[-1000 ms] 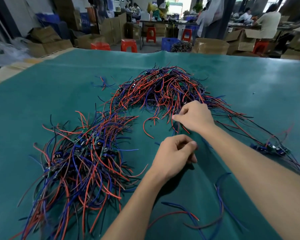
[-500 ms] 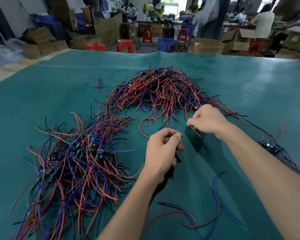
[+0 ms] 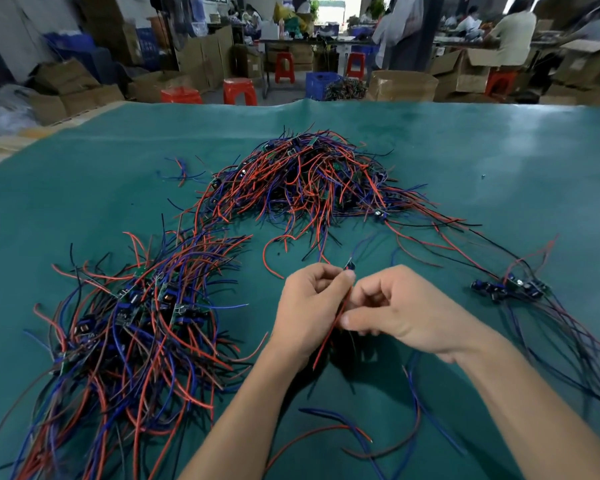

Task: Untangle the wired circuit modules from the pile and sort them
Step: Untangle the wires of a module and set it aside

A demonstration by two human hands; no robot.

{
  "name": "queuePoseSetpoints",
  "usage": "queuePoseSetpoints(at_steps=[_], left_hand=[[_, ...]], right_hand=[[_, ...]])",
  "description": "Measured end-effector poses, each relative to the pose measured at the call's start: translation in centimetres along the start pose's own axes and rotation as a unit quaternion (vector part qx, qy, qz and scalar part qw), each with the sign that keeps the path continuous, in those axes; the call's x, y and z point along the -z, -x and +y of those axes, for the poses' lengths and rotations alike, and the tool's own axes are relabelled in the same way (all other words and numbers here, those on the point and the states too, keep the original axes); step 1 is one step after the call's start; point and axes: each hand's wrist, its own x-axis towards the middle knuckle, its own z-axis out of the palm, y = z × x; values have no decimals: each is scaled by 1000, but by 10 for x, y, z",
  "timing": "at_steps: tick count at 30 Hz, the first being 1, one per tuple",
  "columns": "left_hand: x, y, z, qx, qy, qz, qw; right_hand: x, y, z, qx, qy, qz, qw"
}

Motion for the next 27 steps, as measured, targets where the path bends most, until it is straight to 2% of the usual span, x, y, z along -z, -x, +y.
queuePoseSetpoints(at_steps=[2,4,7,9,12,14,17,20,24,27], left_hand=[[0,0,-1,10,11,1,1000],[1,-2,-2,15,26,4,1000],[1,-2,0,22,63,-4,998],[0,0,2,23,69,-36,997],[0,2,3,32,55,-104,993],[0,3,5,35,54,-138,988],[1,5,7,0,28,-159,987],[1,6,4,-38,-16,-159,986],[2,5,3,-30,-7,-162,986],[3,5,4,-24,-3,-183,983]], right_hand=[[1,0,3,3,-12,-2,1000],[2,-3,8,-6,-17,35,999],[6,-11,22,-41,33,187,981],[8,-12,25,-40,0,241,970],[7,-13,21,-20,-191,220,956],[9,-12,20,-8,-245,220,944],[8,-12,18,10,-248,246,937],[8,-12,13,-6,-294,235,926],[12,-10,14,-7,-287,246,926],[19,-12,16,23,-247,304,920]])
